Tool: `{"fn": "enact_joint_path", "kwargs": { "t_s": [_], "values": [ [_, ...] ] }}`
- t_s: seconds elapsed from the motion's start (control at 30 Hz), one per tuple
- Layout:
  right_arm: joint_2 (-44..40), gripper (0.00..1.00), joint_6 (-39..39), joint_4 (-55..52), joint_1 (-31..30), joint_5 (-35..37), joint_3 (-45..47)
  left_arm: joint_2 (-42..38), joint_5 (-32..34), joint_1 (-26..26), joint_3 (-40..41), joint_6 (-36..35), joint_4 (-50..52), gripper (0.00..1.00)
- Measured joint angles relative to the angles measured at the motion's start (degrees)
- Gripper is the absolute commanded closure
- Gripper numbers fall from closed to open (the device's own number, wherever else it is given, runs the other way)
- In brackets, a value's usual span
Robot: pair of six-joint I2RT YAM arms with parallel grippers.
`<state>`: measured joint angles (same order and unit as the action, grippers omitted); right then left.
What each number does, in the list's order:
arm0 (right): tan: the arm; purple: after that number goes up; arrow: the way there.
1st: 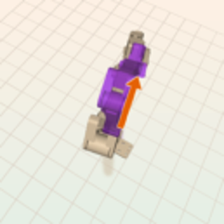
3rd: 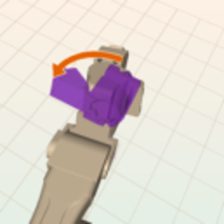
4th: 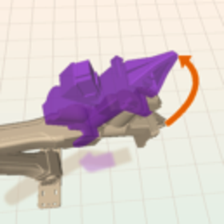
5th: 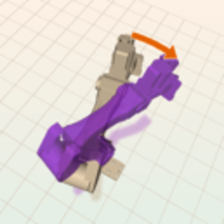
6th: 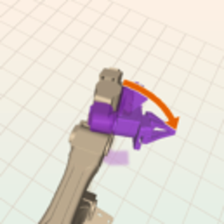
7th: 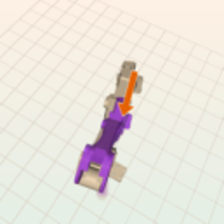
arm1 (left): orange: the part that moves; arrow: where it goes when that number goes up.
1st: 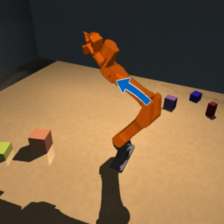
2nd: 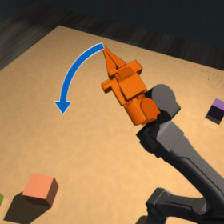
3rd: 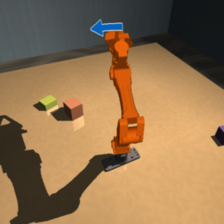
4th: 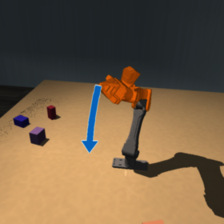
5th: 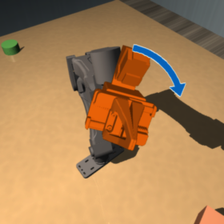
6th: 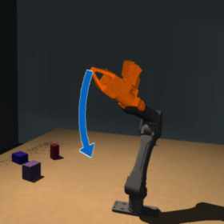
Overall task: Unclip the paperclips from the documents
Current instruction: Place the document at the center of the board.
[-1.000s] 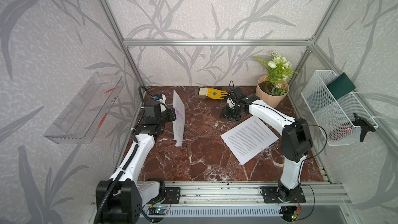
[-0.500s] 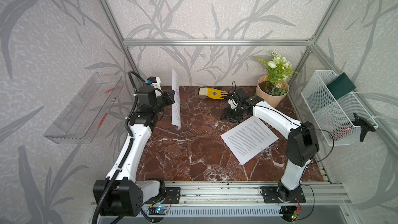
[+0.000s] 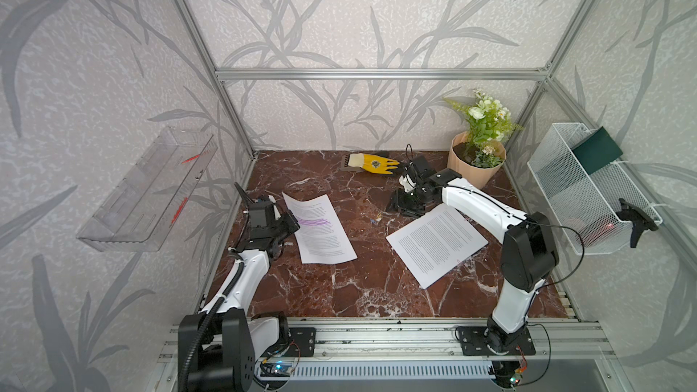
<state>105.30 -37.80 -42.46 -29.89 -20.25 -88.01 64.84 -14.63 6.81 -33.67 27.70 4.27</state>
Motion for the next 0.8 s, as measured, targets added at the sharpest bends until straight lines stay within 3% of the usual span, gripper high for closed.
{"fn": "enact_joint_path", "kwargs": {
  "t_s": [0.27,0.33,0.47,0.5,0.53,0.67,0.8],
  "values": [
    [0.5,0.32,2.1,-4.2,0.1,1.4,-1.3,4.8,6.9,0.0,-3.3,-15.0,3.5,0.97],
    [0.4,0.31,2.8,-5.6,0.3,2.3,-1.3,5.9,9.0,0.0,-3.9,-17.9,4.2,0.79],
    [-0.3,0.31,3.7,-8.0,1.8,3.3,-0.7,8.3,13.6,0.0,-4.2,-21.4,5.1,0.29],
    [-1.1,0.31,3.8,-8.5,2.5,3.5,0.1,8.8,15.0,0.0,-4.2,-22.3,5.2,0.08],
    [-2.2,0.31,3.9,-8.9,3.3,3.6,1.1,9.3,16.5,0.0,-4.4,-23.0,5.6,0.01],
    [-7.3,0.31,4.0,-10.0,6.3,3.5,5.8,10.1,21.2,0.0,-6.8,-24.8,8.8,0.01],
    [-13.4,0.3,3.8,-11.1,9.3,3.3,10.8,10.1,22.7,-1.2,-15.1,-23.8,15.3,0.01]
  ]
}}
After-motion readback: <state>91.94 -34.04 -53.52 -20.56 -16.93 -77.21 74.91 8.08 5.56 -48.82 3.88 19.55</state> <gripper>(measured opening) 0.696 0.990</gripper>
